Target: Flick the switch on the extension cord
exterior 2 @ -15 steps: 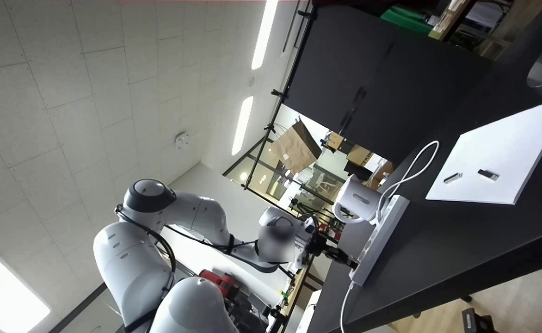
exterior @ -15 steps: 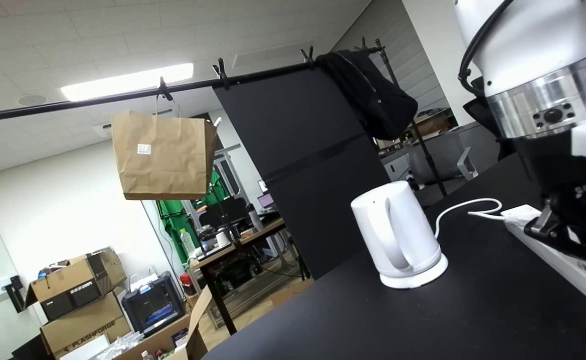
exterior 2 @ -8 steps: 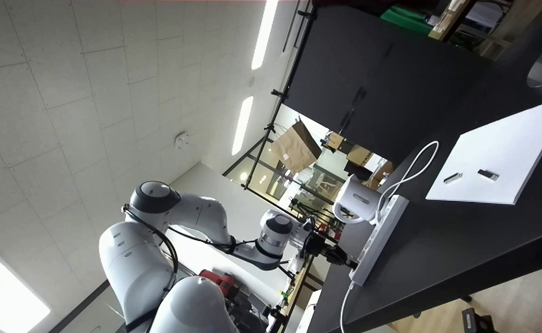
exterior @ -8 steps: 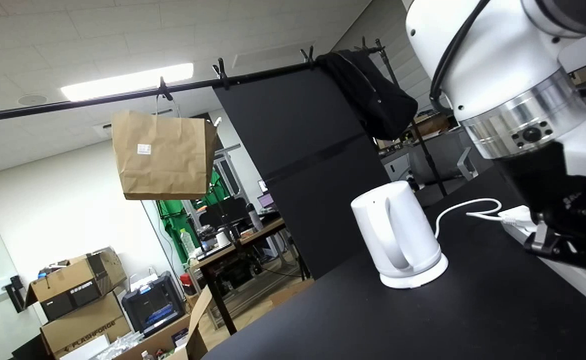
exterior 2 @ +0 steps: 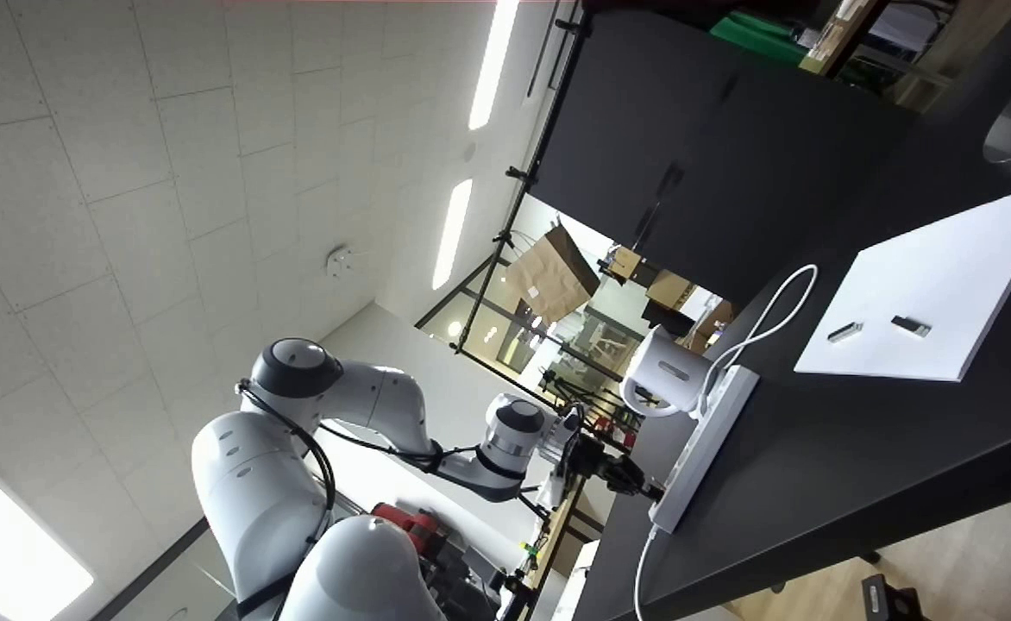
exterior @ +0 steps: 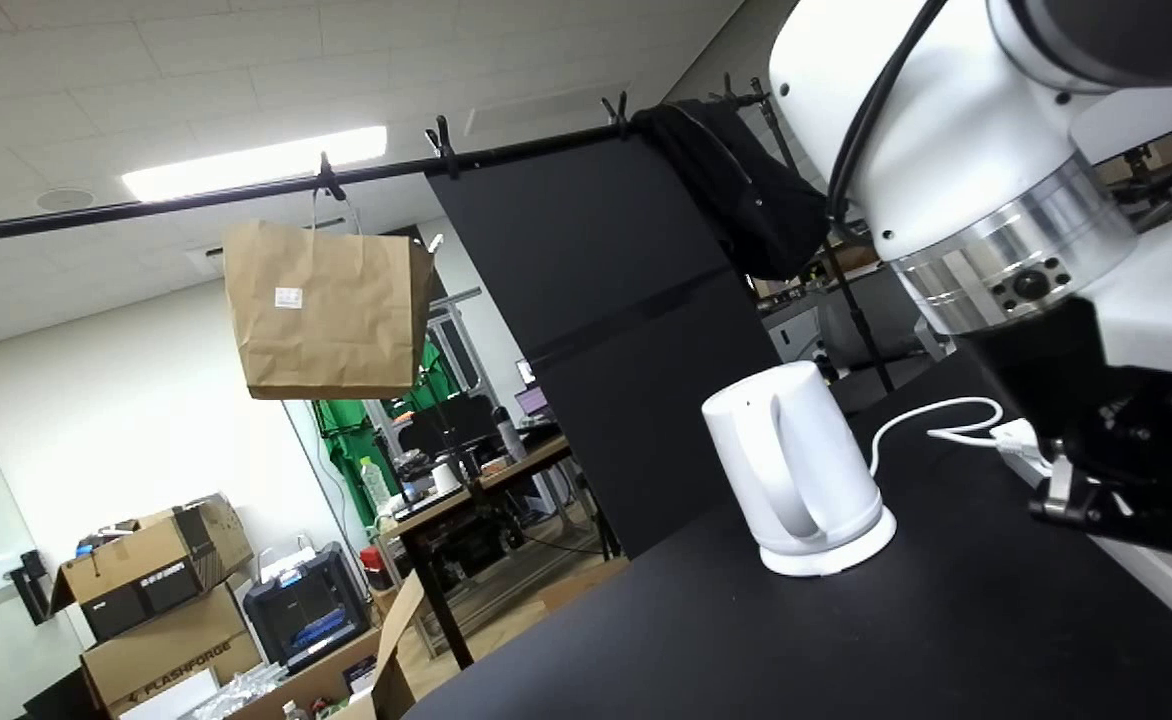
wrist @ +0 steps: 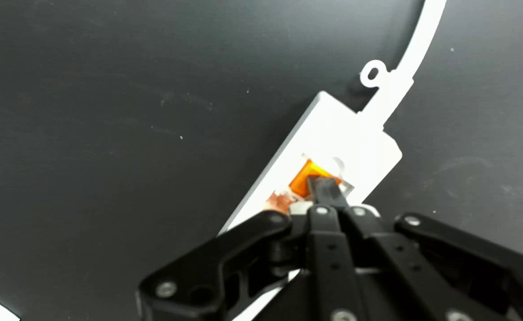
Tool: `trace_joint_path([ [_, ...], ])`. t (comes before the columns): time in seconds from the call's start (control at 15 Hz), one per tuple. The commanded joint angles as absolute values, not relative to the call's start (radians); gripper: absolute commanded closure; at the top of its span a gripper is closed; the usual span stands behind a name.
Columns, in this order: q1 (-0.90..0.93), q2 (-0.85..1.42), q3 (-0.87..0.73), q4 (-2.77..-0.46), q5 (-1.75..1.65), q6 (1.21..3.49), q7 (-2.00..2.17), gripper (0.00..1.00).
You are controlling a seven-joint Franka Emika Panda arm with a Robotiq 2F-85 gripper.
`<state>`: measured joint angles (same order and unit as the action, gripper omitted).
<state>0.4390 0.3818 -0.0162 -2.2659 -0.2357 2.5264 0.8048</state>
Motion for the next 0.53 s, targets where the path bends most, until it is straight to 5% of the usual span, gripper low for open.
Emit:
trace_joint_path([
  [0.0,0.407,0.347,0.012,-2.236,-0.231,2.499,0.802,1.00],
  [0.47,0.378,0.275,0.015,-2.209,-0.262,2.463,0.805,1.00],
])
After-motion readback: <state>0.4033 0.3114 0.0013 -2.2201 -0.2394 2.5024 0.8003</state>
